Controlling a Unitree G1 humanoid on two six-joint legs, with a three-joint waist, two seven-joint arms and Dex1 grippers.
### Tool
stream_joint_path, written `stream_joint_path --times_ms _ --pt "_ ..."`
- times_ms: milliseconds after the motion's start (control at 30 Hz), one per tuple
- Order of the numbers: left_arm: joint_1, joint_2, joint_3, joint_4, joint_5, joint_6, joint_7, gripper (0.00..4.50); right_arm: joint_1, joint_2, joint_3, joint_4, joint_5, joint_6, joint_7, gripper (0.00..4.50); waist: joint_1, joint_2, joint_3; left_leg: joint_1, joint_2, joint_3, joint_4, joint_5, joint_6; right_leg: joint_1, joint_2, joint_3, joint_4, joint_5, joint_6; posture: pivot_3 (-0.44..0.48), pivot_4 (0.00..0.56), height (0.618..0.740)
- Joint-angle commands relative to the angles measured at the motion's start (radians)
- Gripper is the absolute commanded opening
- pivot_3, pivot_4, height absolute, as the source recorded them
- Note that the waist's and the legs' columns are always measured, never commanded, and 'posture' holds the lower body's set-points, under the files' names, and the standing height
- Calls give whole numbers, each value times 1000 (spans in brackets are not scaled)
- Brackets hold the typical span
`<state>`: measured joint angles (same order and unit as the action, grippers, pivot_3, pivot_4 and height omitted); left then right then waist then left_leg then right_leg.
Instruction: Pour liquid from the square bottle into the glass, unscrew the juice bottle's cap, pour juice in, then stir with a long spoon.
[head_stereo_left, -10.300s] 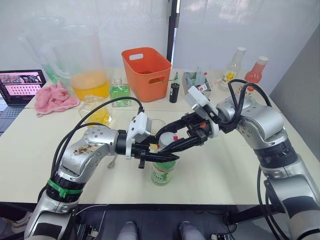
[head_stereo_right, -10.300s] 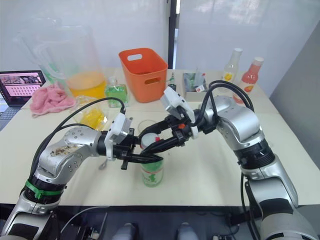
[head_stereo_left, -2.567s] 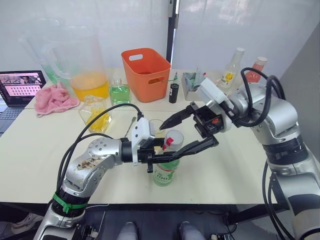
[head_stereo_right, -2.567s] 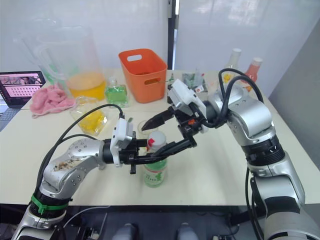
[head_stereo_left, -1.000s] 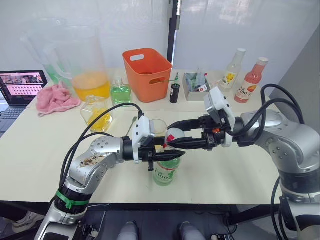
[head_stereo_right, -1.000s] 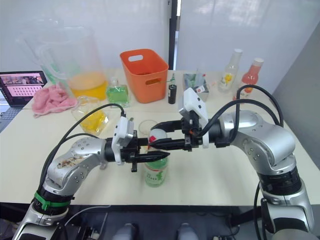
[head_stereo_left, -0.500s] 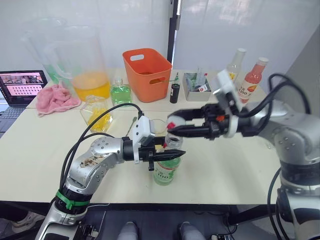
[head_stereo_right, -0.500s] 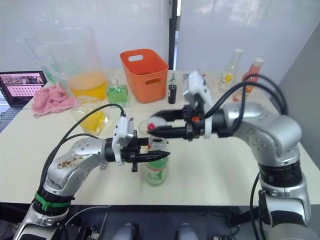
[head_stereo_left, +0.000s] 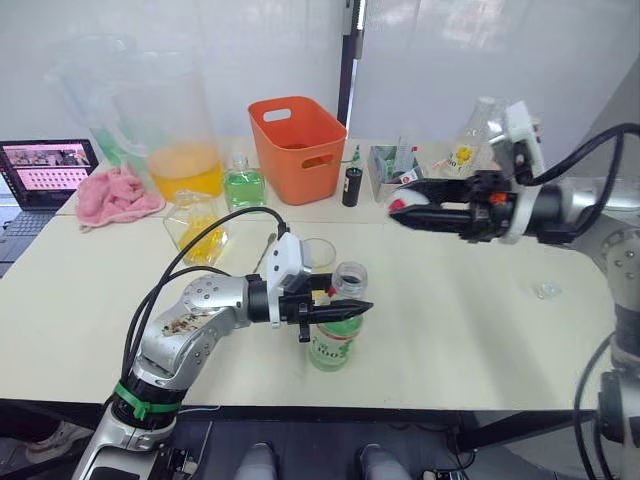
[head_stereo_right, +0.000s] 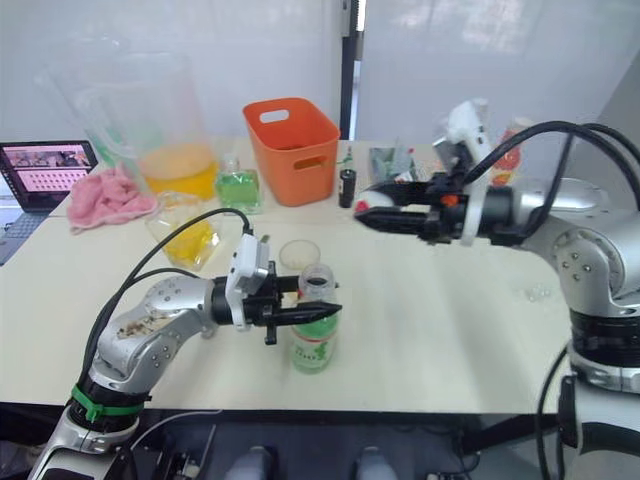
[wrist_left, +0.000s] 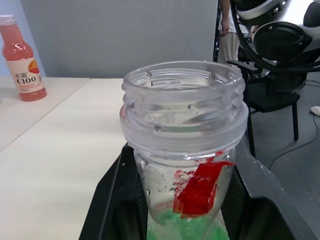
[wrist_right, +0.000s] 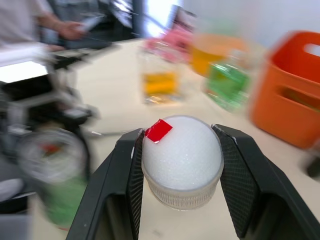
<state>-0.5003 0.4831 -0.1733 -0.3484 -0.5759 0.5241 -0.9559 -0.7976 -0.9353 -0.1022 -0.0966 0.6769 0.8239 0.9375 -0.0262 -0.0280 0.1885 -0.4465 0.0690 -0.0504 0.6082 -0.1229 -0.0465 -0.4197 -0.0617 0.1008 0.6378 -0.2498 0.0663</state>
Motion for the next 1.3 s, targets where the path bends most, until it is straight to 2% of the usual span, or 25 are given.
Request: stream_joint_path --times_ms 33,200,367,533,833,1100,1167,1200,1300 --pt "10 6 -13 7 32 2 14 1280 50 -40 -70 123 -125 -125 -52 1626 1 0 0 0 0 0 0 0 0 0 0 0 0 0 0 0 150 738" --pt "13 5 -15 7 38 -1 18 1280 175 -8 -127 220 -211 -232 -127 1626 -2 1 0 1 0 0 -1 0 0 0 0 1 1 0 0 0 150 738" --pt "14 5 -14 5 43 -4 24 1280 272 87 -149 335 -299 -348 -243 1626 -7 1 0 1 0 1 1 0 0 1 0 1 1 1 1 0 150 738" --pt "15 3 -11 0 46 -1 28 1280 280 176 -156 470 -362 -456 -352 1626 -14 2 -1 1 -1 0 0 0 0 1 0 2 2 1 2 0 150 738" --pt "19 7 -2 -10 46 9 35 1280 254 247 -157 680 -427 -557 -458 1626 -16 2 -1 2 -1 0 0 0 0 2 0 2 2 1 2 0 150 738" --pt "21 12 3 -17 40 16 37 1280 245 268 -158 730 -434 -587 -483 1626 -19 2 -1 2 -1 0 0 0 0 3 0 2 2 1 2 0 150 738" --pt "19 12 4 -15 39 15 35 1280 246 273 -168 710 -424 -583 -488 2670 -19 2 -1 3 -1 0 0 0 0 3 0 2 2 2 3 0 150 738" --pt "19 12 4 -14 40 14 34 1280 246 272 -175 696 -418 -579 -490 2876 -18 2 -1 3 -1 0 0 0 0 3 0 2 2 2 3 0 150 738" --pt "17 12 3 -12 39 14 33 1280 246 263 -191 647 -406 -559 -487 3957 -19 2 -1 3 -1 0 0 0 0 3 0 2 2 2 4 0 150 738"
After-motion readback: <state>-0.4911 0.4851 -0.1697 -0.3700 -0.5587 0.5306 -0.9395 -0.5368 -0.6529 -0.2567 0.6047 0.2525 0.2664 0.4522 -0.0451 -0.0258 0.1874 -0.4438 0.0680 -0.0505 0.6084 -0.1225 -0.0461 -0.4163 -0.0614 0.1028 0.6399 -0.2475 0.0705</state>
